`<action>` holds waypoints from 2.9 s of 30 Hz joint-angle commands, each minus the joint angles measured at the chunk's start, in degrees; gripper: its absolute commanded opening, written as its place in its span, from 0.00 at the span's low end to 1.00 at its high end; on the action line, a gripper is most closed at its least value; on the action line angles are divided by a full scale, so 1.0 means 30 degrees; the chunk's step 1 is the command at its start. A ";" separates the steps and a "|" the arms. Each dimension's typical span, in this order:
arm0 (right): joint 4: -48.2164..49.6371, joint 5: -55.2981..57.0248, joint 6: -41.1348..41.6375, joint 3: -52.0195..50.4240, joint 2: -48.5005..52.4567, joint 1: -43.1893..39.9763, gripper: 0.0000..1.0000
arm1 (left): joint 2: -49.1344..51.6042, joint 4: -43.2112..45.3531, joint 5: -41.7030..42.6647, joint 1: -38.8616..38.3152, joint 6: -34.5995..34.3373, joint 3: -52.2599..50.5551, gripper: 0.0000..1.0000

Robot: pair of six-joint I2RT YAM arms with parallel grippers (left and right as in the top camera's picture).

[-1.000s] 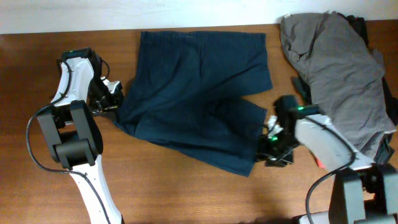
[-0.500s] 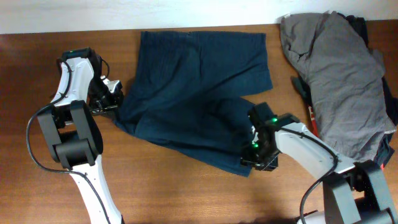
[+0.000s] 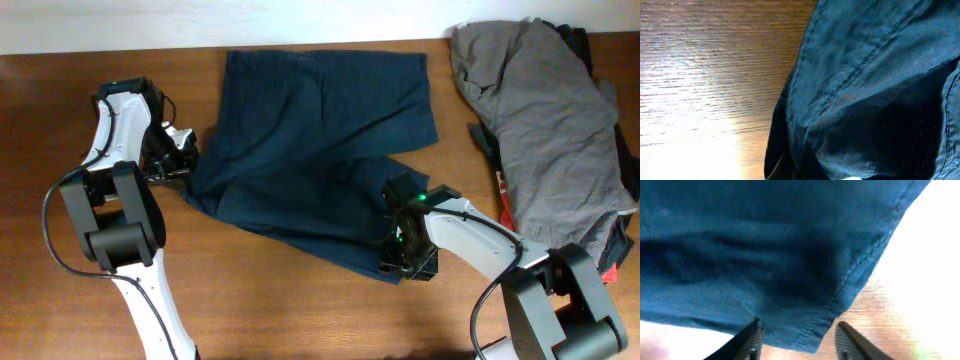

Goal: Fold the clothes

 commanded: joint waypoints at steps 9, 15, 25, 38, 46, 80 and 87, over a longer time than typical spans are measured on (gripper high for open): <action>0.0743 0.0160 0.0284 -0.0619 0.0510 0.0109 0.04 | 0.0204 -0.0051 -0.0138 -0.0182 -0.0036 0.0000 0.01; -0.0415 0.0284 -0.0357 -0.0029 -0.0911 -0.1501 0.04 | -0.0109 -0.0889 -0.0131 -0.0182 -0.0036 0.0095 0.01; -0.4255 0.0284 -0.3949 0.3883 -0.5056 -0.6513 0.04 | -0.4612 0.0124 0.1676 -0.0182 -0.0189 0.0095 0.01; -0.8845 0.0517 -0.6229 1.1679 -0.5355 -0.7890 0.04 | -1.0360 0.0831 0.1268 -0.0182 -0.0168 0.0095 0.01; -1.1380 0.0510 -0.6586 1.3500 -0.5989 -0.7832 0.04 | -1.2138 -0.0474 0.0721 -0.0182 0.0291 0.0087 0.01; 0.4532 0.1486 -0.8233 1.3471 0.4233 -0.7643 0.04 | -1.1978 1.6109 -0.1282 -0.0182 -0.1923 -1.0535 0.01; 0.9158 0.1501 -0.8233 1.3471 0.6397 -0.6805 0.04 | -1.1708 2.0822 -0.1290 -0.0299 -0.1909 -1.0724 0.01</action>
